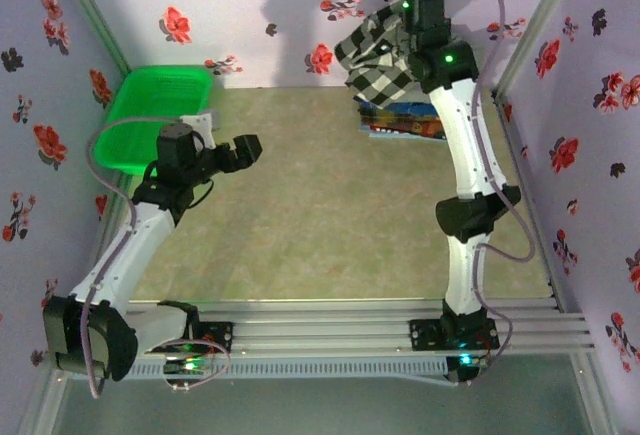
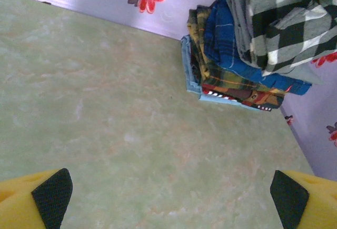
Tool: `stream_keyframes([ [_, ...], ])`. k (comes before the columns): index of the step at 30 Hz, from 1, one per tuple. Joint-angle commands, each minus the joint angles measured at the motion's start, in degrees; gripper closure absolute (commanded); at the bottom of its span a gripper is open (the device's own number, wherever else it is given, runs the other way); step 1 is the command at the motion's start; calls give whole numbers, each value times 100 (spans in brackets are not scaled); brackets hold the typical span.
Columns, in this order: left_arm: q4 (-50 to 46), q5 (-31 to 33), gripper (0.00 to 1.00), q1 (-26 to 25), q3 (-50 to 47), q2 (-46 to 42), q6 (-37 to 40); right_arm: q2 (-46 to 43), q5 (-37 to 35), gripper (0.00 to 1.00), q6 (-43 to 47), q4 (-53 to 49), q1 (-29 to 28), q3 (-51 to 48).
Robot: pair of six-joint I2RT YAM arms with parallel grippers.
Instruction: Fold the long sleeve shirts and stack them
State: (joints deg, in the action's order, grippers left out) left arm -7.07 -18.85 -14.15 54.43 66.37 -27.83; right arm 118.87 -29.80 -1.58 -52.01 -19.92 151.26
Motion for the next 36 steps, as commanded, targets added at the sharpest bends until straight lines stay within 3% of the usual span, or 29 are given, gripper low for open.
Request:
stream_keyframes([
  [1,-102,159,0,-34,234,25,286,-219,260,100,-378,408,257,-106],
  [18,-1094,592,0,-22,535,291,797,842,886,100,-1389,1041,1702,-464],
  [23,-1213,615,0,-21,752,585,780,1247,795,92,-1310,1197,1899,-422],
  [26,-1316,646,0,-21,894,742,749,1522,664,71,-1293,1283,2029,-335],
  [27,-1347,664,0,-19,954,784,744,1603,541,50,-1277,1283,2051,-273],
  [28,-1384,681,0,-25,997,811,744,1650,436,36,-1238,1272,2066,-234],
  [29,-1426,713,0,-19,1051,841,736,1666,388,29,-1197,1277,2082,-211],
  [36,-1421,710,0,42,1347,906,525,1220,481,8,-1129,1189,2236,-678],
])
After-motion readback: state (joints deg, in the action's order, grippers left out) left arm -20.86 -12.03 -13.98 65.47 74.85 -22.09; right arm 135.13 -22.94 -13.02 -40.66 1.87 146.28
